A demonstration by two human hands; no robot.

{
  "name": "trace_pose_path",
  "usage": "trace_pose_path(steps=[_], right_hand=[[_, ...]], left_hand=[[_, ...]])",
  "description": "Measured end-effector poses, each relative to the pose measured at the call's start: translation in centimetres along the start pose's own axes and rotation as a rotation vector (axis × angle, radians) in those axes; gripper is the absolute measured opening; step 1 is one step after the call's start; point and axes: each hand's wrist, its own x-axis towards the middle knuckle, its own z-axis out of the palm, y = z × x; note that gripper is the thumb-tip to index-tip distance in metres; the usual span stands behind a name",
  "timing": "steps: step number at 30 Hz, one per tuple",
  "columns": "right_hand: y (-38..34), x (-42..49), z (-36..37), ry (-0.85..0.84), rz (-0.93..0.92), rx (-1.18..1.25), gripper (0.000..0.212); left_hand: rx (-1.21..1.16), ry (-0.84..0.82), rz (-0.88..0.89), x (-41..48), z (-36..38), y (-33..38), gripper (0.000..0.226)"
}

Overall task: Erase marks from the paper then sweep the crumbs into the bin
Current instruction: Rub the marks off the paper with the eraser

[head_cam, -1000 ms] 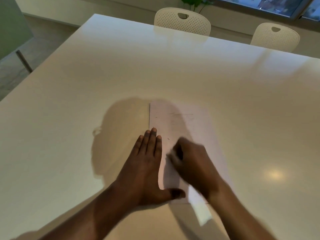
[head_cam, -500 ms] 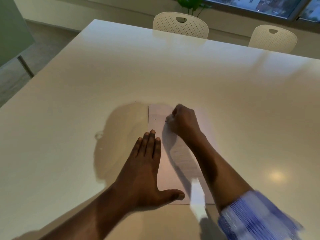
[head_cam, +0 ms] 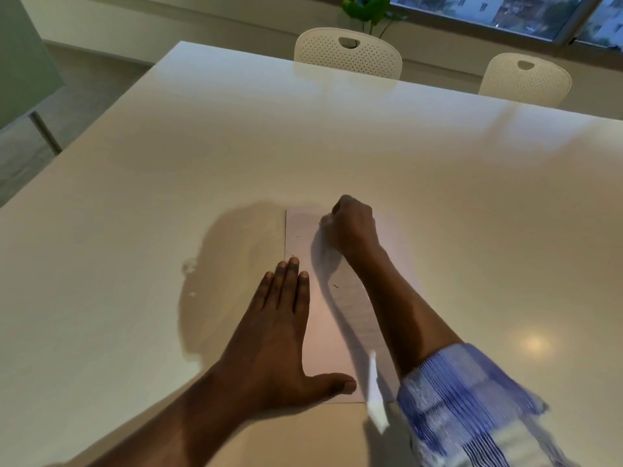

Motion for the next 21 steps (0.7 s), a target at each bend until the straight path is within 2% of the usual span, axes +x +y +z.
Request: trace_pose_path(steps=[7, 11, 13, 16, 18, 21], right_hand=[[4.6, -12.8, -0.9, -0.087, -0.189, -0.052, 0.014], [3.0, -7.0, 0.2, -0.016, -0.089, -0.008, 0.008], [1.4, -2.3, 0.4, 0.006, 0.009, 0.021, 0.016], [0.2, 1.2, 0.2, 0.018, 0.043, -0.008, 0.020], [0.6, -0.1, -0.2, -0.006, 0.024, -0.023, 0.021], [3.5, -6.9, -0.8, -0.052, -0.082, -0.064, 0.015]], left_hand=[[0.011, 0.032, 0.011, 0.3, 0.6, -0.3, 0.148], [-0.010, 0.030, 0.021, 0.0, 0.5, -0.3, 0.144], [-0.005, 0.017, 0.011, 0.0, 0.3, -0.2, 0.144], [0.008, -0.007, 0.006, 0.1, -0.1, -0.1, 0.144], [0.001, -0.014, 0.002, 0.0, -0.1, -0.1, 0.144], [0.005, 0.003, 0.005, 0.1, 0.0, -0.1, 0.147]])
